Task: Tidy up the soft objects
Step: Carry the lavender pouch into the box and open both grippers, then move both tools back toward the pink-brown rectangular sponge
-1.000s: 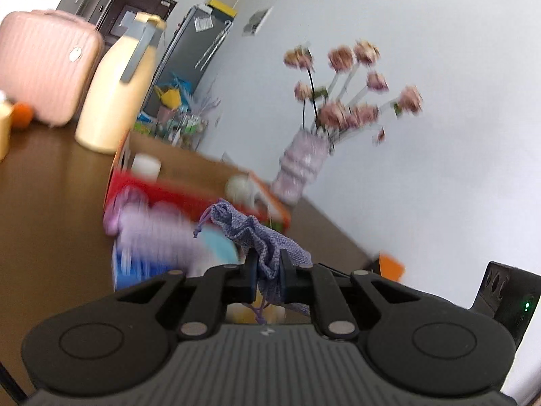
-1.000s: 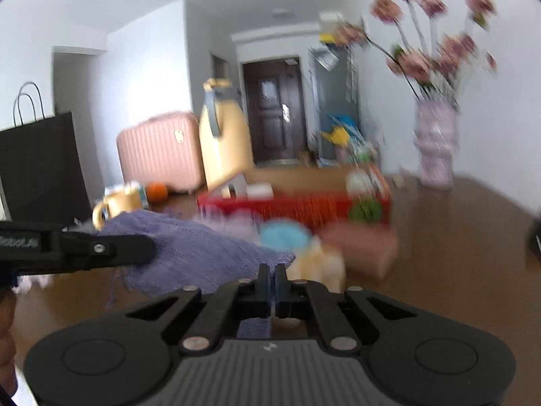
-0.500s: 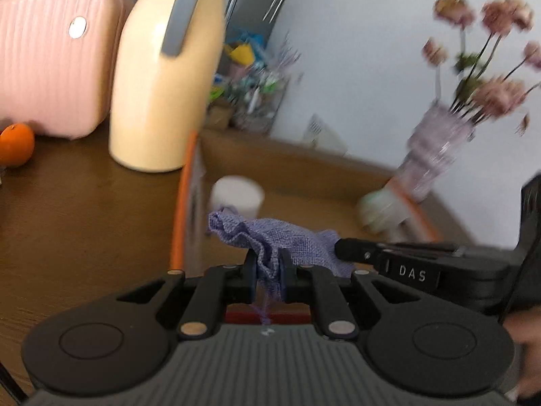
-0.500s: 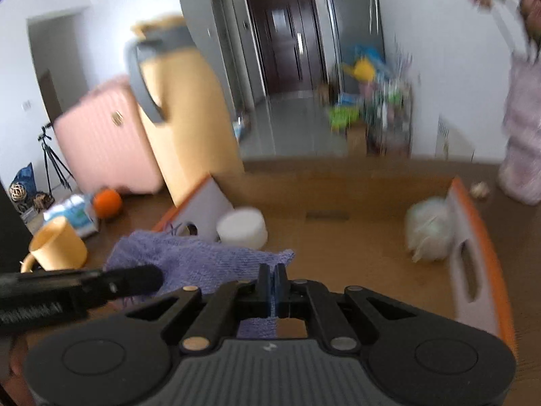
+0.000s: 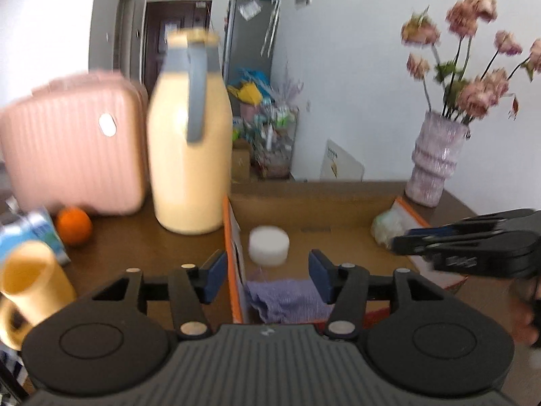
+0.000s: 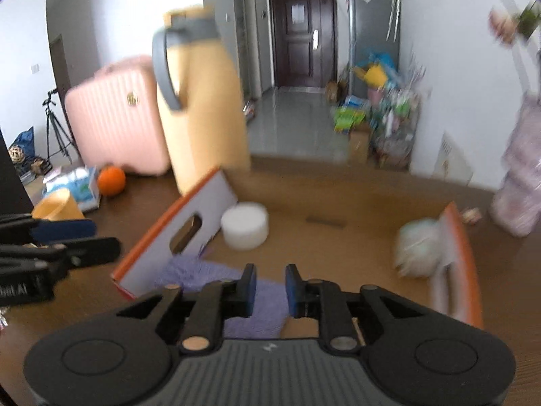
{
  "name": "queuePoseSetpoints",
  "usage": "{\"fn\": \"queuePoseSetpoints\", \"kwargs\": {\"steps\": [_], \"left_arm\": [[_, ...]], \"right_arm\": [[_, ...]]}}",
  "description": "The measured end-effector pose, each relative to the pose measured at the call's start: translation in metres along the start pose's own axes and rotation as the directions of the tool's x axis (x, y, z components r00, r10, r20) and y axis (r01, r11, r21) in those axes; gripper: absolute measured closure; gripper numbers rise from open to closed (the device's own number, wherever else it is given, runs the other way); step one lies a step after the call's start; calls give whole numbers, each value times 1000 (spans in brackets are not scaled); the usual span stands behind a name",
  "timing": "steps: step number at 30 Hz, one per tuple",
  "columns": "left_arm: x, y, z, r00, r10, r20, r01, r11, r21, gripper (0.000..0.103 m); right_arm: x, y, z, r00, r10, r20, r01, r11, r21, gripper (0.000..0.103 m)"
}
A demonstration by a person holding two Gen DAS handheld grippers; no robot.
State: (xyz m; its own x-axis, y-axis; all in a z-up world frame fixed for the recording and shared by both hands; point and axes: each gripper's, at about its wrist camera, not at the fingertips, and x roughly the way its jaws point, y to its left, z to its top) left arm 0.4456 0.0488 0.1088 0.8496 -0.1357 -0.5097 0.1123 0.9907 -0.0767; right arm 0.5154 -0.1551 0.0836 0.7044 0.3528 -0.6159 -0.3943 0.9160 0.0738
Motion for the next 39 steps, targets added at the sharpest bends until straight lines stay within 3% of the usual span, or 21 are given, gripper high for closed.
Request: {"fn": "queuePoseSetpoints", "kwargs": {"steps": [3, 7, 12, 16, 19, 22, 26, 28, 32, 35, 39], "left_arm": [[-38, -4, 14, 998, 16, 55, -15, 1000, -16, 36], [-80, -15, 19, 993, 14, 117, -13, 1000, -8, 34], [-118, -35, -5, 981, 38, 189, -37, 999, -10, 29], [-156, -47, -65, 957, 86, 278, -75, 996, -49, 23], [-182, -60, -114, 948, 98, 304, -94, 995, -28, 22], [-207, -76, -158, 939, 95, 330, -103, 995, 9, 18], [-232, -86, -210, 957, 43, 288, -42, 999, -9, 17], [-240, -87, -231, 962, 45, 270, -39, 999, -27, 17], [-248, -88, -260, 978, 18, 210, -11, 999, -34, 17], [-249, -88, -269, 980, 23, 200, -15, 999, -40, 17], [-243, -85, -263, 980, 22, 197, -12, 999, -51, 17]], "right_arm": [[-47, -9, 14, 997, -49, 62, 50, 999, -11, 73], [-112, -21, 19, 983, -103, 154, 102, 995, 13, 64], [-163, -19, -2, 967, -98, 235, 96, 995, 24, 56], [-199, -3, -61, 928, -106, 358, 101, 994, 32, 42], [-223, 16, -126, 897, -127, 423, 137, 990, 6, 42], [-244, 33, -183, 883, -121, 454, 145, 989, -18, 39], [-269, 50, -245, 873, -91, 480, 104, 995, -2, 33], [-277, 54, -275, 872, -87, 481, 89, 996, 19, 31], [-283, 61, -321, 895, -124, 428, 101, 992, 76, 31], [-284, 61, -338, 915, -120, 385, 90, 991, 97, 30], [-281, 62, -343, 921, -127, 368, 95, 990, 104, 30]]}}
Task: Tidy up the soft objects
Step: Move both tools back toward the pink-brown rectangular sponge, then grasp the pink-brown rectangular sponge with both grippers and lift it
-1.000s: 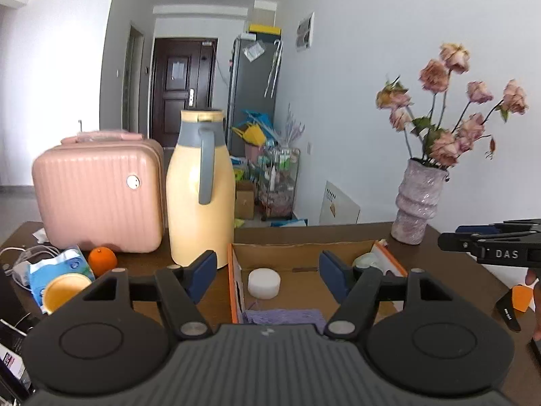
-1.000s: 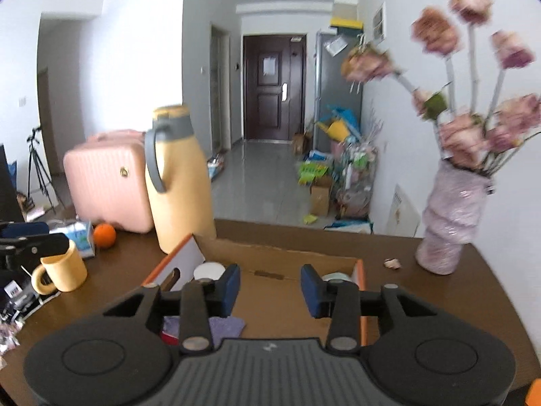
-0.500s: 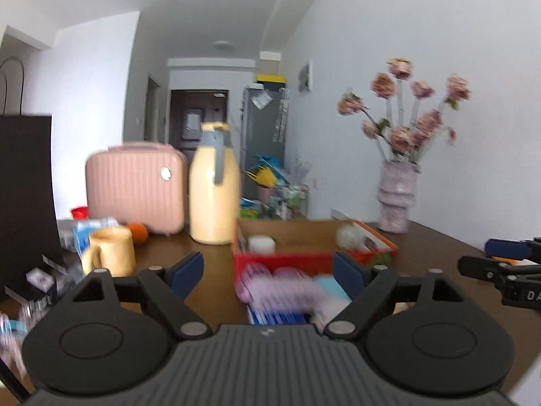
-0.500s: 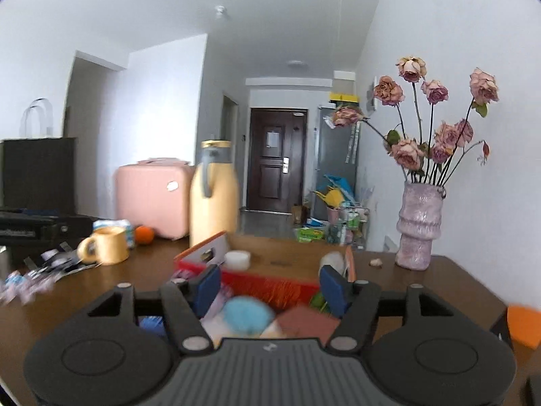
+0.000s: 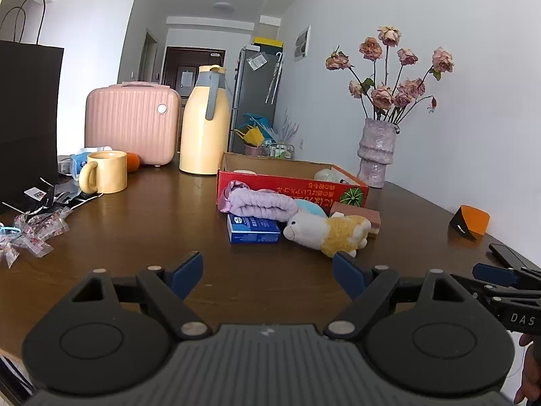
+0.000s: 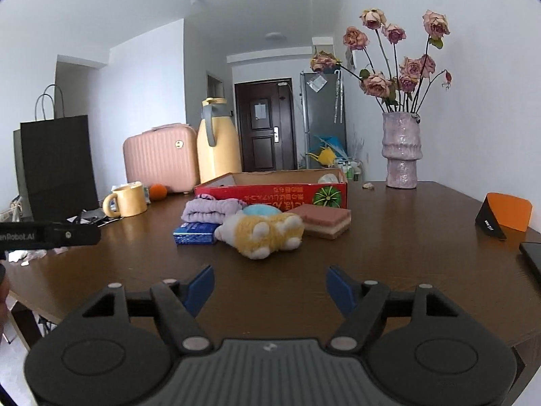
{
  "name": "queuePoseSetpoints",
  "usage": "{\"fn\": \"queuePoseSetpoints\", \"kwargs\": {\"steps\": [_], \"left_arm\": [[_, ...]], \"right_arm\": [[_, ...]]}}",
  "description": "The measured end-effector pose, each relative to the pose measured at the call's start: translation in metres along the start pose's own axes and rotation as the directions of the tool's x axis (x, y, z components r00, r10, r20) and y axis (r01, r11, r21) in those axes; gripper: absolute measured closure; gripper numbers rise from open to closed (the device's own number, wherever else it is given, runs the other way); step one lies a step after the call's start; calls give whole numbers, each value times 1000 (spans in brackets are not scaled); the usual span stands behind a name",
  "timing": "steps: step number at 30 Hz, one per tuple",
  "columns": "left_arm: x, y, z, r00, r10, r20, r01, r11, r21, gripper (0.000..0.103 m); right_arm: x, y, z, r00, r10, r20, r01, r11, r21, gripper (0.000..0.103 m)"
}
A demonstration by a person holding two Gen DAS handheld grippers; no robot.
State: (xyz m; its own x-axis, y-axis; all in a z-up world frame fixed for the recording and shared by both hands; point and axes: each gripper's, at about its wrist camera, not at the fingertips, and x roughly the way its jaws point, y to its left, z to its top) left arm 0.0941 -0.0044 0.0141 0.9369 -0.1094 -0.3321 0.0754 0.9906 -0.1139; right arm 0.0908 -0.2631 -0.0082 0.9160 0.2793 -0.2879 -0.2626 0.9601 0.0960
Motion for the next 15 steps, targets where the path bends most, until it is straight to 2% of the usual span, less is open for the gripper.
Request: {"fn": "queuePoseSetpoints", "kwargs": {"steps": [5, 8, 11, 13, 15], "left_arm": [[20, -1, 9, 1000, 3, -21, -3, 1000, -1, 18], [45, -9, 21, 999, -9, -45, 10, 1000, 15, 19], [87, -27, 49, 992, -106, -66, 109, 993, 48, 22], [126, -42, 69, 981, -154, -115, 163, 984, 76, 36], [176, -58, 88, 961, -208, -185, 225, 971, 79, 45]], "right_arm": [[13, -2, 5, 1000, 2, -18, -2, 1000, 9, 30], [26, -8, 9, 999, -6, -34, 7, 1000, 26, 31], [47, -22, 19, 998, -16, -57, 20, 998, 65, 31], [67, -36, 29, 997, -14, -77, 22, 994, 109, 34], [93, -51, 40, 994, -7, -108, 25, 986, 163, 45]]}}
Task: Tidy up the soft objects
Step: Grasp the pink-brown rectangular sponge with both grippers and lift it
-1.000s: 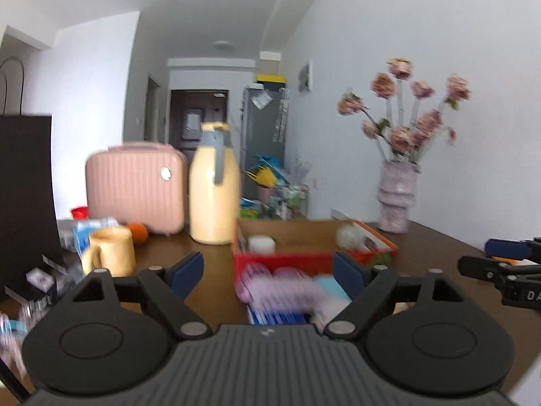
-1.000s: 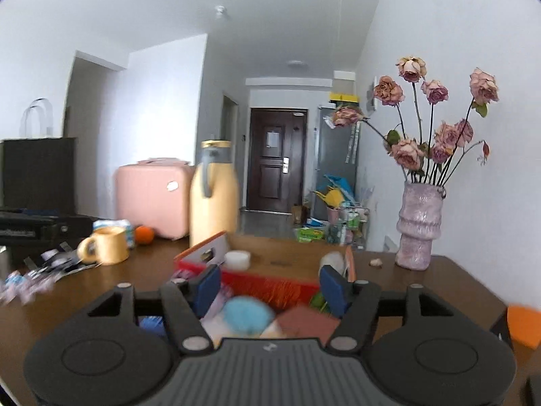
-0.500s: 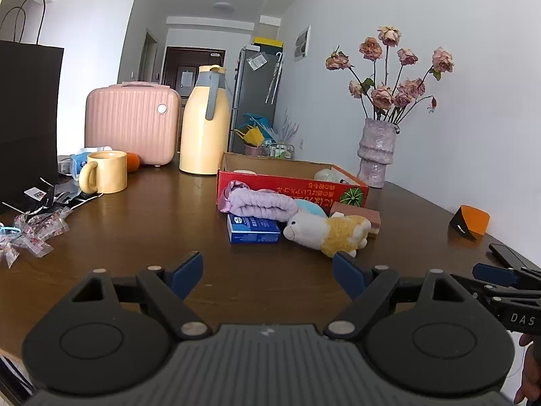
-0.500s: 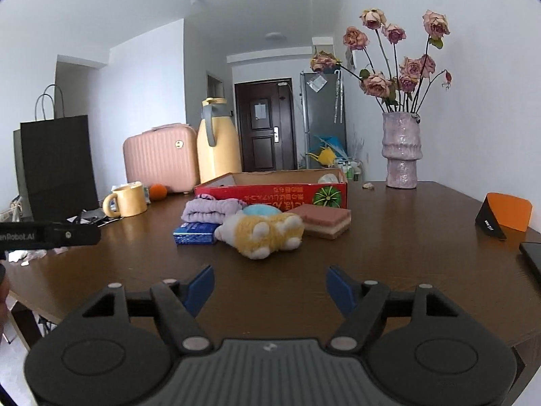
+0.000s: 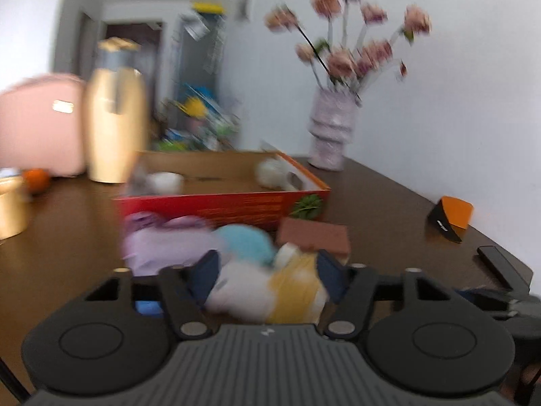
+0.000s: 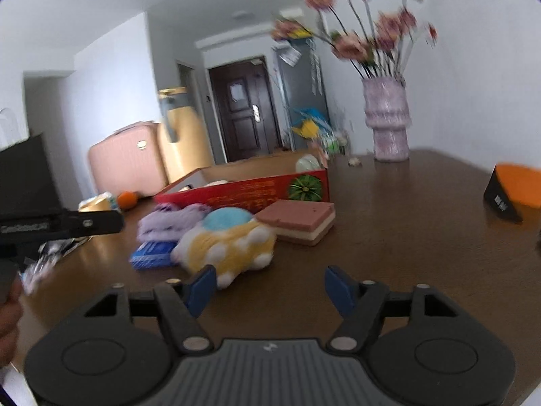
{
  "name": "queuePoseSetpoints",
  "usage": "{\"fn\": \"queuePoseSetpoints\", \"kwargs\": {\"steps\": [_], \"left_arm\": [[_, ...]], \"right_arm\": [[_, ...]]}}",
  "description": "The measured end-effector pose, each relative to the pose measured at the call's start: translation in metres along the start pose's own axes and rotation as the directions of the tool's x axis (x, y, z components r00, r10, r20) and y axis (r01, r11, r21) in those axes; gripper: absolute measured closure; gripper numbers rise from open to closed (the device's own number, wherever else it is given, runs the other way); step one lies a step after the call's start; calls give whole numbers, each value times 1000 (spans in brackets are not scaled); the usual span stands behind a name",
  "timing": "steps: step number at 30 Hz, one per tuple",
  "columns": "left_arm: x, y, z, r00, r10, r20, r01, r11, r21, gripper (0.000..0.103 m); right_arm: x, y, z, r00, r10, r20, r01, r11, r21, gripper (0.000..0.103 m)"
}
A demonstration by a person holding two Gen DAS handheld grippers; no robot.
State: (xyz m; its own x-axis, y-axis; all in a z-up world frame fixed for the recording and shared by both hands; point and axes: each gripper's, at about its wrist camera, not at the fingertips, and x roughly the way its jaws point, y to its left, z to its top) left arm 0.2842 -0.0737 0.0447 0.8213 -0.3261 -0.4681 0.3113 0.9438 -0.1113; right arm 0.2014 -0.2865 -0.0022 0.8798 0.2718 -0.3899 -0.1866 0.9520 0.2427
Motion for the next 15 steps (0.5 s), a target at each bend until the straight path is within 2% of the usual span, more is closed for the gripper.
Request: {"fn": "queuePoseSetpoints", "kwargs": {"steps": [2, 4, 8, 11, 13, 15], "left_arm": [[49, -3, 22, 996, -53, -70, 53, 999, -7, 55], [97, -3, 37, 986, -97, -139, 95, 995, -22, 57], [169, -2, 43, 959, -109, -261, 93, 993, -75, 62], [192, 3, 40, 942, -126, -312, 96, 989, -112, 64], [194, 7, 41, 931, -168, -325, 119, 979, -165, 70], [196, 8, 41, 919, -197, -341, 133, 970, -201, 70]], "right_arm": [[32, -15, 17, 999, 9, -51, -5, 998, 64, 55], [64, -27, 32, 997, 21, -76, -12, 993, 114, 59], [126, -43, 52, 991, 4, -135, 17, 987, 160, 68], [157, -53, 56, 985, 18, -173, 20, 976, 215, 73], [164, -59, 58, 987, 7, -159, 27, 977, 212, 74], [167, -67, 62, 988, -12, -154, 45, 977, 207, 75]]}}
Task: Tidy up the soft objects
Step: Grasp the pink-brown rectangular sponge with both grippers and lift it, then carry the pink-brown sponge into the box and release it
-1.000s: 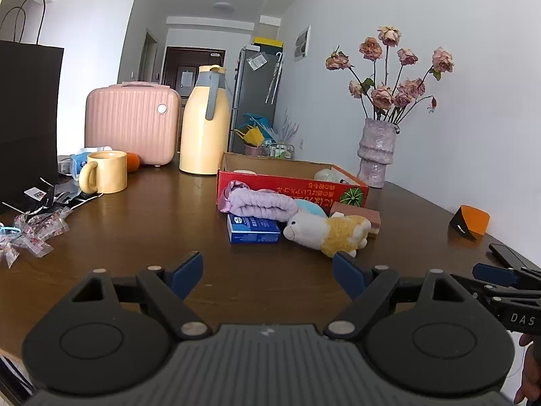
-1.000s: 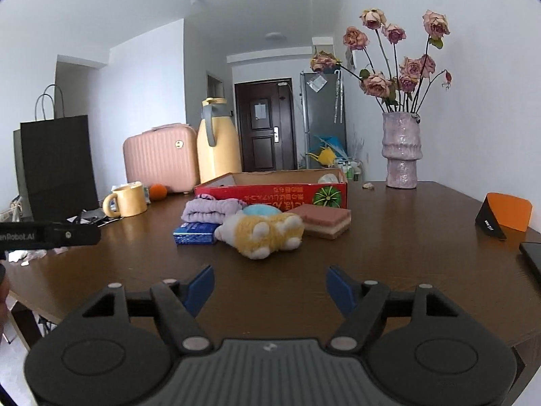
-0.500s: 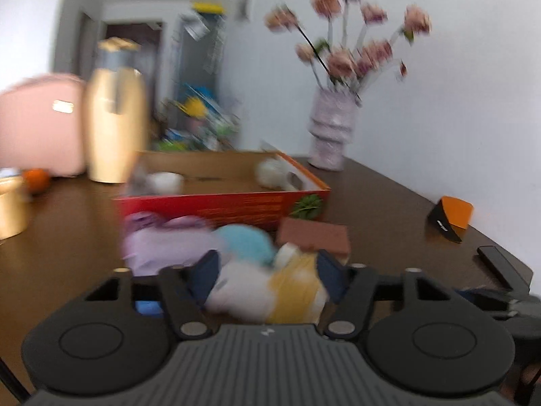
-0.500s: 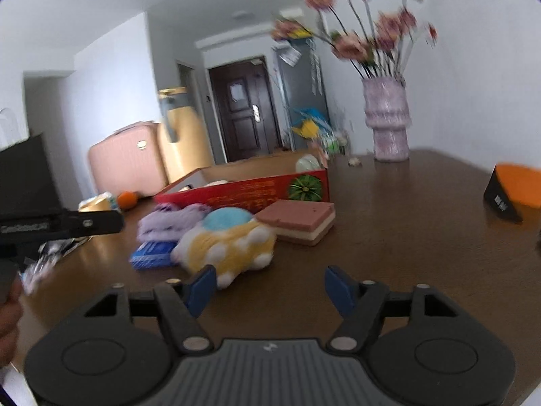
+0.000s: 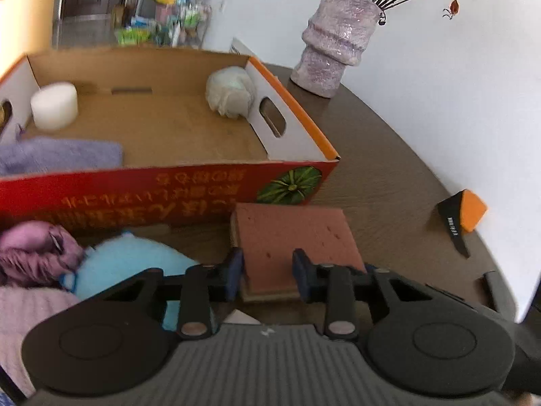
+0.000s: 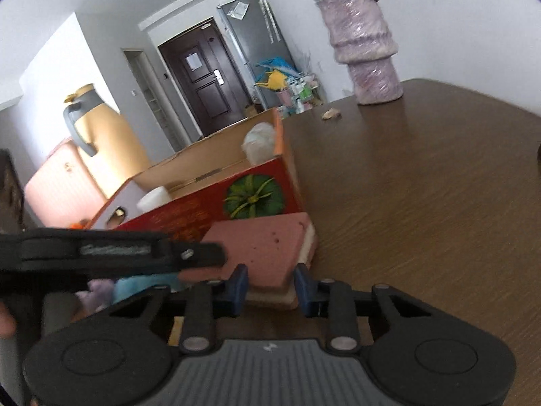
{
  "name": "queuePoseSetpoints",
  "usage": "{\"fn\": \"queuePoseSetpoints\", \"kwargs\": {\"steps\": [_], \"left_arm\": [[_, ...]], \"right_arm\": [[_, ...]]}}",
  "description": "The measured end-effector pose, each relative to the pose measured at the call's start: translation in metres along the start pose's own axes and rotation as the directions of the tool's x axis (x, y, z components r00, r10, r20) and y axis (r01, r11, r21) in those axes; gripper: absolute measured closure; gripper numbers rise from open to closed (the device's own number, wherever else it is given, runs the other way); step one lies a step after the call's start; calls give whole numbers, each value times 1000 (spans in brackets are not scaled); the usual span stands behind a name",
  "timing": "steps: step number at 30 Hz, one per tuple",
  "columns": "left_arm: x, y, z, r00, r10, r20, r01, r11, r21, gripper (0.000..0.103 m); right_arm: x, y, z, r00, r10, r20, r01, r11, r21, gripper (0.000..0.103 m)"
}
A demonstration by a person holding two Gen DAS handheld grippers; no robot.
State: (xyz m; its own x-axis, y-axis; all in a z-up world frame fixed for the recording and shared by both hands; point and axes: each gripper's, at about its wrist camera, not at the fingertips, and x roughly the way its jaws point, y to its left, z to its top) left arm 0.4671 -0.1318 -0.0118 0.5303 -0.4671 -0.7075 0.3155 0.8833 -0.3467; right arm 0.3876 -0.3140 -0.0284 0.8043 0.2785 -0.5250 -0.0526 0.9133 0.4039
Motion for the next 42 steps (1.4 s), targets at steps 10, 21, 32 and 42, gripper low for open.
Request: {"fn": "queuePoseSetpoints", "kwargs": {"steps": [10, 21, 32, 42], "left_arm": [[10, -2, 9, 1000, 10, 2, -10, 997, -74, 68], [-2, -11, 4, 1000, -8, 26, 11, 989, -146, 73], [-163, -63, -126, 955, -88, 282, 92, 996, -1, 75], [-205, -51, -156, 942, -52, 332, 61, 998, -19, 76]], "right_arm": [[23, -23, 28, 999, 25, -25, -25, 1000, -5, 56], [36, -36, 44, 997, 62, -54, -58, 996, 73, 74], [-148, 6, -21, 973, 190, 129, -188, 982, -34, 76], [-182, 34, -61, 961, 241, 132, -235, 970, -60, 77]]}}
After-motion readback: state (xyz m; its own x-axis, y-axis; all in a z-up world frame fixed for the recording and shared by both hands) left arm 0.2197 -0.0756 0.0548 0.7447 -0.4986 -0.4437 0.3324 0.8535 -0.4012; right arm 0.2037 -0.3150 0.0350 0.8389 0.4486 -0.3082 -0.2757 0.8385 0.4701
